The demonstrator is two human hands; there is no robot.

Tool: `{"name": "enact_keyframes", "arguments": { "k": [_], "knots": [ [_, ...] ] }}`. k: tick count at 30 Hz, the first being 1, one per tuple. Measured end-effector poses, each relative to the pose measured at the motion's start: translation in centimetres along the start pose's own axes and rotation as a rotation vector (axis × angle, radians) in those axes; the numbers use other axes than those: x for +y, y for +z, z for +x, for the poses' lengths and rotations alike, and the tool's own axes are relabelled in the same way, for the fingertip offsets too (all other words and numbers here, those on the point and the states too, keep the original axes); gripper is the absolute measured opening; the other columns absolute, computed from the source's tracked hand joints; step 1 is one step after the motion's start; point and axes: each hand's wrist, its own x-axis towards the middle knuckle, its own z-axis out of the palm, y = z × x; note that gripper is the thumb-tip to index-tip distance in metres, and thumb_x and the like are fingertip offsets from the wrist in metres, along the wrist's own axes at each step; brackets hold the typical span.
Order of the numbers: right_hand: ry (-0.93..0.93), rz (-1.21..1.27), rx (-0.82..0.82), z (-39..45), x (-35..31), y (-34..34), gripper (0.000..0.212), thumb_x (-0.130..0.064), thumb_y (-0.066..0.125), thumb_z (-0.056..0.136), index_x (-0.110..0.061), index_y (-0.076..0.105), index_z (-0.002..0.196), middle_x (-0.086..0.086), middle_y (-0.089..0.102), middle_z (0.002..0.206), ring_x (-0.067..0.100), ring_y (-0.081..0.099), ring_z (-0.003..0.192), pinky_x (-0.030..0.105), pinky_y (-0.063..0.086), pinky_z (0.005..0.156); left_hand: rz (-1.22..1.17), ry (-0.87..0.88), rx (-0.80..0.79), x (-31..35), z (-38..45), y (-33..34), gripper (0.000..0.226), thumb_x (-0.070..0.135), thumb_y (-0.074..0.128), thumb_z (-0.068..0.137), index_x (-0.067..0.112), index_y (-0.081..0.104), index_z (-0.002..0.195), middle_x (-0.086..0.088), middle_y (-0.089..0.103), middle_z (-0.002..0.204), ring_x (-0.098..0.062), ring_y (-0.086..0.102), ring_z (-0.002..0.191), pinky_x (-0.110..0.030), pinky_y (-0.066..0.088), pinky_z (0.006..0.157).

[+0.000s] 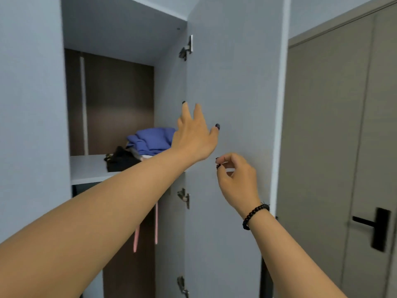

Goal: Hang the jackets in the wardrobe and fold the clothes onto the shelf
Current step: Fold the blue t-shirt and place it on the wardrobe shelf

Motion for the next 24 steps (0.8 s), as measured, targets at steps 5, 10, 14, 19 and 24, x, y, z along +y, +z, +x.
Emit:
{"name": "enact_keyframes", "arguments": {
  "k": [5,10,14,19,24],
  "knots": [
    [-0.305,-0.124,0.050,-1.4,-0.4,-5.2,0.018,-0.001,0.050,0.086,-0.012,0.062,0.091,-0.005,0.063,0.093,0.006,0.059,0.089,0.017,0.051,0.073,-0.185,0.064,-0.010,7.6,0.5,1.3,0.076,0.054,0.036,0.097,0.017,0.002,0.154,-0.007,-0.011,0.160,-0.029,0.008,0.146,-0.046,0.027,0.110],
    [-0.636,-0.269,0.211,-1.9,0.1,-8.8,0.016,-0.001,0.051,0.080,-0.004,0.066,0.084,0.005,0.065,0.092,0.018,0.060,0.089,0.024,0.049,0.074,-0.264,0.128,0.038,12.7,1.3,2.2,0.091,0.067,0.043,0.088,0.016,0.002,0.152,-0.006,0.003,0.159,-0.032,0.016,0.143,-0.048,0.031,0.109],
    [-0.604,-0.305,0.323,-1.3,2.4,-10.3,0.015,0.000,0.052,0.081,-0.003,0.066,0.085,0.010,0.064,0.106,0.021,0.058,0.104,0.023,0.050,0.077,-0.188,0.118,0.057,13.4,1.5,2.7,0.091,0.035,0.058,0.089,0.012,-0.004,0.151,-0.010,0.003,0.158,-0.036,0.015,0.142,-0.045,0.032,0.106],
    [-0.508,-0.184,0.243,-1.4,4.6,-8.9,0.034,-0.009,0.046,0.088,-0.001,0.059,0.119,0.014,0.053,0.131,0.012,0.048,0.123,0.006,0.036,0.098,-0.132,0.149,0.023,12.6,1.2,2.3,0.093,0.025,0.053,0.090,0.012,-0.017,0.150,-0.008,-0.011,0.160,-0.035,0.000,0.146,-0.041,0.018,0.114],
    [-0.448,0.033,0.190,-2.3,4.1,-5.5,0.058,-0.013,0.047,0.089,-0.003,0.028,0.143,0.011,0.033,0.148,0.008,0.027,0.140,0.010,0.023,0.110,-0.210,0.170,-0.021,11.0,1.3,1.4,0.094,0.024,0.052,0.089,0.017,-0.019,0.150,-0.003,-0.012,0.161,-0.026,-0.007,0.148,-0.040,0.009,0.116]
  ]
}}
